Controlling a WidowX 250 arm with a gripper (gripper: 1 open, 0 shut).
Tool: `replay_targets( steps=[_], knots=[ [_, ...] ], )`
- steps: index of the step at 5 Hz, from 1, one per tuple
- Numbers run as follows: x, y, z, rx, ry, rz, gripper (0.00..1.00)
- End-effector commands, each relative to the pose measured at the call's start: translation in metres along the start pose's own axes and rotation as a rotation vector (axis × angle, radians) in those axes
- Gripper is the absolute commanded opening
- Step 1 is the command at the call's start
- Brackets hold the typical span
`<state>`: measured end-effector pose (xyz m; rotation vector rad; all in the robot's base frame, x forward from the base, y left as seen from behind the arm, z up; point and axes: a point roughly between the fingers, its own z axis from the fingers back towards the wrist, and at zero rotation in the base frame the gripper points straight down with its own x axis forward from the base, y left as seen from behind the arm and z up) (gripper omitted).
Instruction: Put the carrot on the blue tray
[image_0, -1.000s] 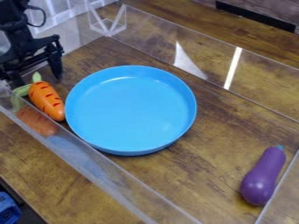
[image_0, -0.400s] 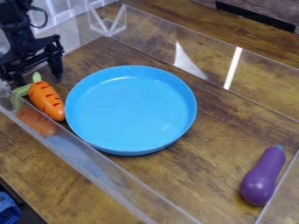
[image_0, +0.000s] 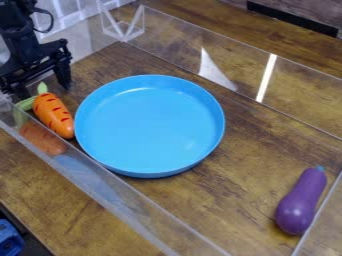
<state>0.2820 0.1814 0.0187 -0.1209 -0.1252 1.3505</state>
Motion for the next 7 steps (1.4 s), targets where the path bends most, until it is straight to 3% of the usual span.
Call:
replay_targets(
  steps=[1, 2, 4, 5, 7],
  knots=[
    [-0.007, -0.010, 0.001, -0.001, -0.007, 0.003, 1.00],
    [-0.009, -0.015, 0.000, 0.004, -0.011, 0.014, 1.00],
    [-0.022, -0.010, 0.001, 0.014, -0.005, -0.039, 1.00],
    [-0.021, -0.013, 0.001, 0.018, 0.002, -0.067, 1.00],
    [-0.015, -0.005, 0.003, 0.029, -0.009, 0.059, 1.00]
  ],
)
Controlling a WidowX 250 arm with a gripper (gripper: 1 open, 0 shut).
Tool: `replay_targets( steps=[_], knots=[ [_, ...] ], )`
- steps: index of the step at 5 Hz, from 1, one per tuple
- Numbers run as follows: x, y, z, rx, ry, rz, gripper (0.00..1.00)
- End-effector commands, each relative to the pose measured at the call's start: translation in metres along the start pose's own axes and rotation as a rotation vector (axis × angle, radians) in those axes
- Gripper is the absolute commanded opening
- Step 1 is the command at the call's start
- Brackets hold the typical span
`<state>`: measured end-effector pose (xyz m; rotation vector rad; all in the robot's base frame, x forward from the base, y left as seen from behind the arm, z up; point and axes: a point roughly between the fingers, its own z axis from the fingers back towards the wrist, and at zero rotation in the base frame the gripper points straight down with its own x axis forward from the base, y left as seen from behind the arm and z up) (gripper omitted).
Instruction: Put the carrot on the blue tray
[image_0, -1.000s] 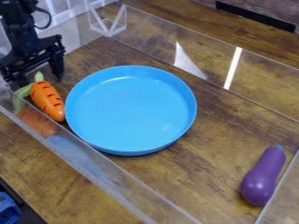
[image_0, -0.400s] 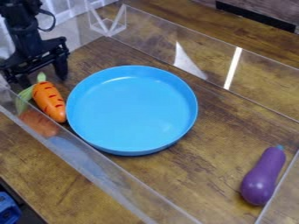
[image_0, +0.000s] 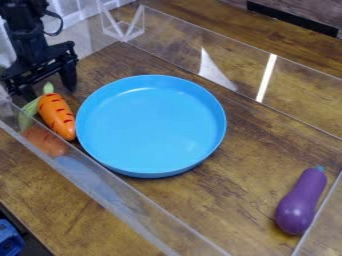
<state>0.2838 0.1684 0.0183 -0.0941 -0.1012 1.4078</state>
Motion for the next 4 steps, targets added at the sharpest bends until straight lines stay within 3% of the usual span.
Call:
replay_targets(
  steps=[1, 3, 4],
  knots=[
    [0.000, 0.004, 0.005, 0.001, -0.013, 0.065, 1.00],
    [-0.014, 0.004, 0.011, 0.010, -0.004, -0.002, 1.00],
    [-0.010, 0.001, 0.012, 0.015, -0.010, 0.065, 1.00]
  ],
)
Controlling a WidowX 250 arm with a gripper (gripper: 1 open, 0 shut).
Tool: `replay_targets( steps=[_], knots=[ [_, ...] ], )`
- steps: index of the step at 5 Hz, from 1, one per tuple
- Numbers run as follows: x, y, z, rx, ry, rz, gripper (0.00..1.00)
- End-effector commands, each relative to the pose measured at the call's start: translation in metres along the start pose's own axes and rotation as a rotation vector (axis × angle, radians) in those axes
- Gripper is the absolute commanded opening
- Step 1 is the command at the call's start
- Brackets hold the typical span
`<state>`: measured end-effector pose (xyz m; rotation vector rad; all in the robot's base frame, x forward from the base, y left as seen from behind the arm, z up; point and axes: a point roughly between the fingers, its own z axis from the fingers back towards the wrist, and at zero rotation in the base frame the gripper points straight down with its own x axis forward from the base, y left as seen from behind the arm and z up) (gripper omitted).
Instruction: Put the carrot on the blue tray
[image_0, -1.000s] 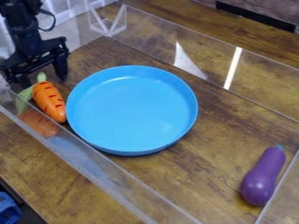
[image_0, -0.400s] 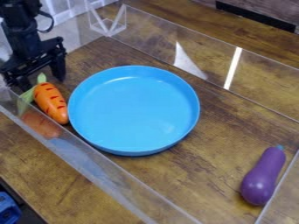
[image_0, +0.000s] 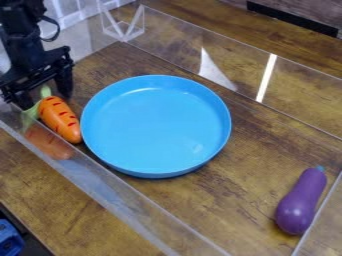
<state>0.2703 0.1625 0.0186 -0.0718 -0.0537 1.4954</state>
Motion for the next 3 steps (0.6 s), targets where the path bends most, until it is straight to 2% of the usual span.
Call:
replay_targets(
  steps=[1, 3],
  knots=[
    [0.002, -0.014, 0.010, -0.028, -0.030, 0.043, 1.00],
    [0.014, -0.023, 0.010, -0.022, -0.024, -0.008, 1.00]
  ],
)
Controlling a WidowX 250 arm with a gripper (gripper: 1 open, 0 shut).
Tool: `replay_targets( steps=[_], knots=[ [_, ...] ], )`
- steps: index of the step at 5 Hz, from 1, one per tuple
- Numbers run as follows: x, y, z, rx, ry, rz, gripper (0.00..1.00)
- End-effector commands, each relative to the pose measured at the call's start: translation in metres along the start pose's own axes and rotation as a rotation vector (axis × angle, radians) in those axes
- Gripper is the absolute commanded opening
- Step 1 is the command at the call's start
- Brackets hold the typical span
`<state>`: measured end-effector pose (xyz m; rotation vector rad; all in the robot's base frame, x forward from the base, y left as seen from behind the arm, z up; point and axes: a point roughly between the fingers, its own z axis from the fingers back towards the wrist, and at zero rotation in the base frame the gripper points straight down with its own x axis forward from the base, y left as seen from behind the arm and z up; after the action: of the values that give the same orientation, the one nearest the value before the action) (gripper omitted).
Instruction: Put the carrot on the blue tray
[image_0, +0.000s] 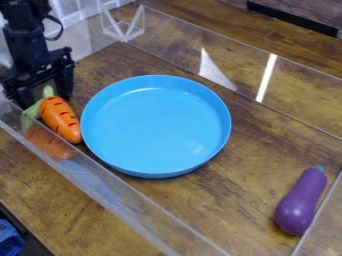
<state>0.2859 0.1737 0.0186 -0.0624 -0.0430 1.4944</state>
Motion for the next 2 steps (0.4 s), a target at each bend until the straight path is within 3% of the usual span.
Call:
replay_targets(
  steps=[1, 2],
  knots=[
    [0.0077, -0.0133, 0.0113, -0.033, -0.021, -0.032, 1.00],
    [0.0013, -0.0119, 0.0156, -0.033, -0.017, -0.044, 0.00]
  ],
)
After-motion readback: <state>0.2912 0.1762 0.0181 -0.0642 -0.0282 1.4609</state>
